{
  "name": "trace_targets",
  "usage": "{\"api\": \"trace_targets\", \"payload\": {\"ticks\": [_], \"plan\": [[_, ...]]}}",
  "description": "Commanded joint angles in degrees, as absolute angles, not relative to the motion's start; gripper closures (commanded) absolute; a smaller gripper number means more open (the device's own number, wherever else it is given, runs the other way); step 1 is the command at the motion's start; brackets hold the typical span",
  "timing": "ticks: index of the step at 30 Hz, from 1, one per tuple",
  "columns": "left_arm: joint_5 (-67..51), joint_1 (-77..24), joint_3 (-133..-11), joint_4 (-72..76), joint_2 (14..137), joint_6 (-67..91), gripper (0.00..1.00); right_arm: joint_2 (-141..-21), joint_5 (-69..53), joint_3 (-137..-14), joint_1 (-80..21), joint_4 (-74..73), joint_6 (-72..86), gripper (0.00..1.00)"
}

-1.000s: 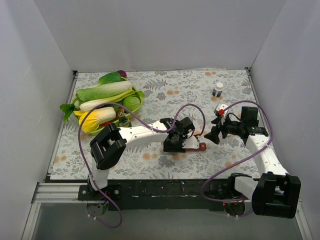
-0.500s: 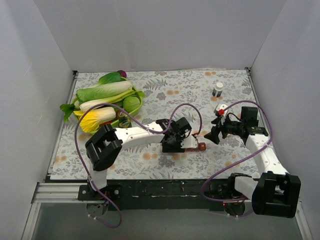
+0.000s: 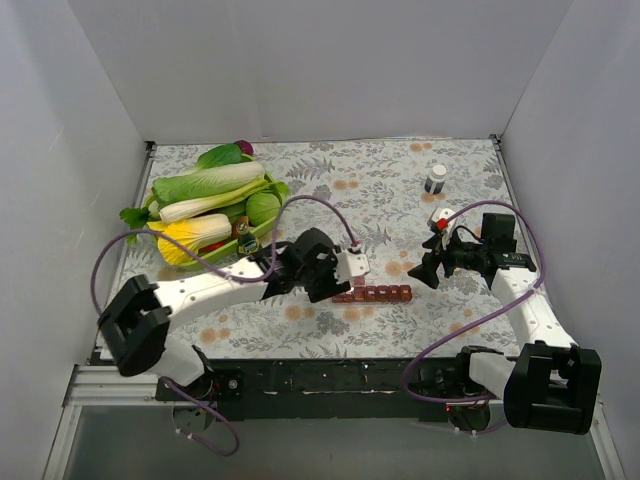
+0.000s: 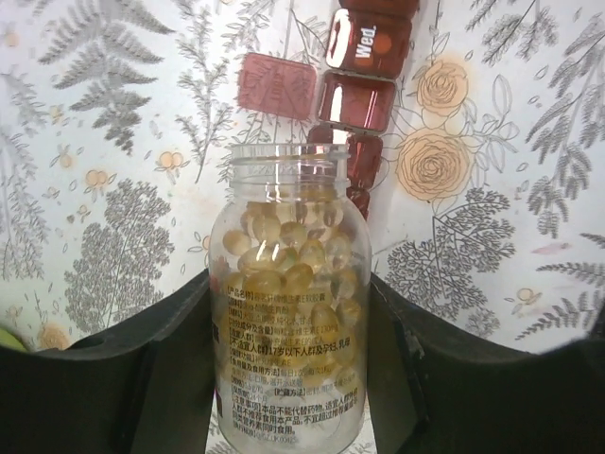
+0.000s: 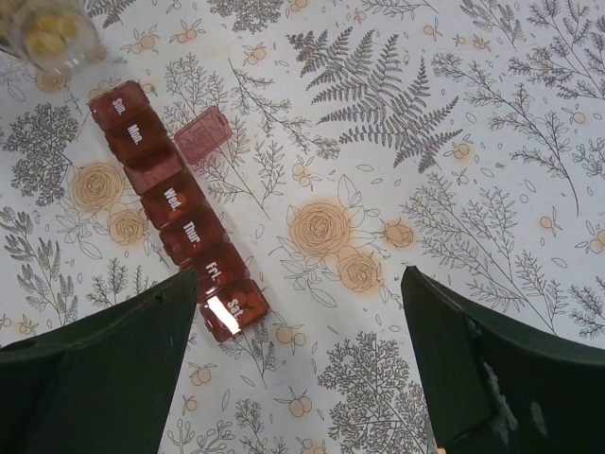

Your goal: Sort the pills into containers

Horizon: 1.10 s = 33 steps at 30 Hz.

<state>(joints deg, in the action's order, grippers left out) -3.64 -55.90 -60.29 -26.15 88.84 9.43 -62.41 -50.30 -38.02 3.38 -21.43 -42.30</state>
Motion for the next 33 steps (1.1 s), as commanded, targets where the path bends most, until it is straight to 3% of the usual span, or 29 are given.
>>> {"api": "trace_targets", "payload": {"ticks": [1,9,18,26,33], "plan": [[-14.04,-52.74,-47.77,-4.16,70.96,17.39,1.0,-62.75,-51.42,-39.64,3.78,-21.97,-43.33,0.04],[-17.05,-52.73,-27.44,44.69,44.31,36.53,1.0,-63.72,-51.24,-39.55,3.78,-21.8,-43.51,0.04],[-21.7,-50.54,-26.28,56.33,50.35,42.27,1.0,-65.13,-50.8,-39.46,3.87,-21.71,-43.59,0.04],[-27.33,-49.31,-32.87,22.03,57.92,27.46,1.0,-65.3,-50.89,-39.73,3.87,-22.15,-43.86,0.04],[-30.49,-47.29,-33.57,11.96,62.57,19.96,1.0,-65.48,-50.98,-39.99,3.87,-22.67,-43.95,0.04]]}}
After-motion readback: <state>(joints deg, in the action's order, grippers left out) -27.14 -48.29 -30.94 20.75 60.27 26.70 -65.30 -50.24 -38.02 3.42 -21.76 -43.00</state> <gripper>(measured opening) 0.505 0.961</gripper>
